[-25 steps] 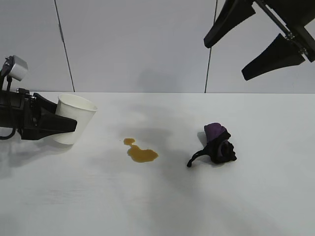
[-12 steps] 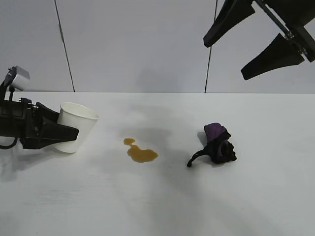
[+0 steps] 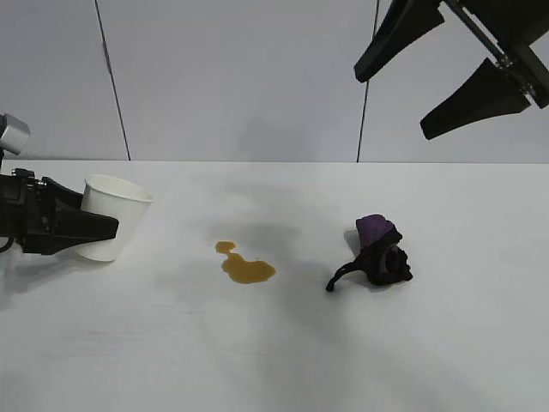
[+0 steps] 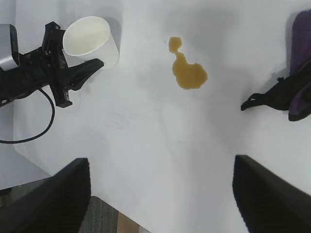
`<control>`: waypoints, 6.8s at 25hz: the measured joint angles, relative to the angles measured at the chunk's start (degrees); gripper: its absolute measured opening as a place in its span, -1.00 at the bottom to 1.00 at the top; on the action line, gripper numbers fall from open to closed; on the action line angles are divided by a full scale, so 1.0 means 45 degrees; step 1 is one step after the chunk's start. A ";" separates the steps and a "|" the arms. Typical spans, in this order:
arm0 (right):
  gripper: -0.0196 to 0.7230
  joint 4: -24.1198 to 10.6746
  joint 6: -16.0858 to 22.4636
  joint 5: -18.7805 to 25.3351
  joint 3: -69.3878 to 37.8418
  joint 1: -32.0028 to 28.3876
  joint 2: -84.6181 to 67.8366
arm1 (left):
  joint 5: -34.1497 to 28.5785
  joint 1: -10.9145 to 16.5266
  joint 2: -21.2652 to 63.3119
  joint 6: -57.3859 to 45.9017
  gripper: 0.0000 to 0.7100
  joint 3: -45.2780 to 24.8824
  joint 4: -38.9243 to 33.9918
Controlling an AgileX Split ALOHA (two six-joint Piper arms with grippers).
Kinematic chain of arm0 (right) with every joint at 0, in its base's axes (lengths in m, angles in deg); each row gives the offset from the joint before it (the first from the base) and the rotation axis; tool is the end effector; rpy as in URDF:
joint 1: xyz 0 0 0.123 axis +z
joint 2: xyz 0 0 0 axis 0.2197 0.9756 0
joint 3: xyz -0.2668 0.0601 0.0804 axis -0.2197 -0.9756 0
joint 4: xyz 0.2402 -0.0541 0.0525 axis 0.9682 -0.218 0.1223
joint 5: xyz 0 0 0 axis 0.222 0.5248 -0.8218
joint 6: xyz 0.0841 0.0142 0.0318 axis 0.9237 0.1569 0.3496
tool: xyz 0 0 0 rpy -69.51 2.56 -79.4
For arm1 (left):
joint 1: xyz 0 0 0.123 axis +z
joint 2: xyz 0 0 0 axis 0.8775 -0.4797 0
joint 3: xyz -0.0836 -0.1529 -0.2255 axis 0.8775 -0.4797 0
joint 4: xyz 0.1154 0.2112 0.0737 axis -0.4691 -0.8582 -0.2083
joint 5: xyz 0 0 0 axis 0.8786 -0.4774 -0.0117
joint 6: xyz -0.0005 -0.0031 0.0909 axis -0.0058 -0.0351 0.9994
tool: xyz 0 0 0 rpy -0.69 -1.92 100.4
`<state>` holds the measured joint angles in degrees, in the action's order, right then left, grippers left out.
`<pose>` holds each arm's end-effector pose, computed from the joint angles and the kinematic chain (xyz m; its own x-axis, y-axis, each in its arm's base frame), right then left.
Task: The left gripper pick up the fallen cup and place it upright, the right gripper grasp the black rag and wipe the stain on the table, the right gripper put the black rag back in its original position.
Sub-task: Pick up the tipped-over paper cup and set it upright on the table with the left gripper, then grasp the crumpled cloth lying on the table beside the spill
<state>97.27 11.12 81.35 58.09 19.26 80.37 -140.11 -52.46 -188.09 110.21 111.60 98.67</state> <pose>0.3078 0.0856 0.2933 -0.9366 0.0593 -0.3453 -0.1583 0.8075 0.5682 0.3692 -0.0214 0.0689 -0.2428 0.3174 -0.9167 0.8585 0.5103 -0.0507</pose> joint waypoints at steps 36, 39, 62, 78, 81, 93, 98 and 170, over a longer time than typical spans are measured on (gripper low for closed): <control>0.56 0.0052 0.0000 0.0002 0.0000 0.0000 0.0000 | 0.0448 0.0128 0.0000 0.0121 0.50 -0.0544 0.0084; 0.56 0.0052 0.0000 0.0002 0.0000 0.0000 0.0000 | 0.0447 0.0128 0.0000 0.0096 0.52 -0.0544 0.0084; 0.56 0.0066 0.0000 -0.0053 0.0000 0.0000 0.0000 | -0.0674 0.1164 0.0000 -0.1085 0.52 -0.0544 -0.1498; 0.56 0.0079 0.0000 -0.0212 0.0000 0.0000 0.0000 | 0.0876 0.1164 0.1597 -0.2688 0.52 -0.0557 -0.2949; 0.56 0.0079 0.0000 -0.0223 0.0000 0.0000 0.0000 | 0.1110 0.1164 0.2108 -0.3346 0.63 -0.0557 -0.3011; 0.56 0.0079 -0.0109 -0.0223 0.0000 0.0000 0.0000 | 0.1301 0.1164 0.2968 -0.5301 0.86 -0.0595 -0.4100; 0.56 0.0092 -0.0109 -0.0223 0.0000 0.0000 0.0000 | 0.1894 0.1164 0.4312 -0.5684 0.86 -0.0620 -0.4194; 0.56 -0.0203 0.0312 0.3068 0.2873 0.0000 -0.0050 | -0.2329 -0.1604 2.8667 -3.0830 0.86 -0.6325 -1.9695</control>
<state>96.36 12.52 95.16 71.02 19.26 80.14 -150.59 -59.68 -59.09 -28.53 83.14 10.04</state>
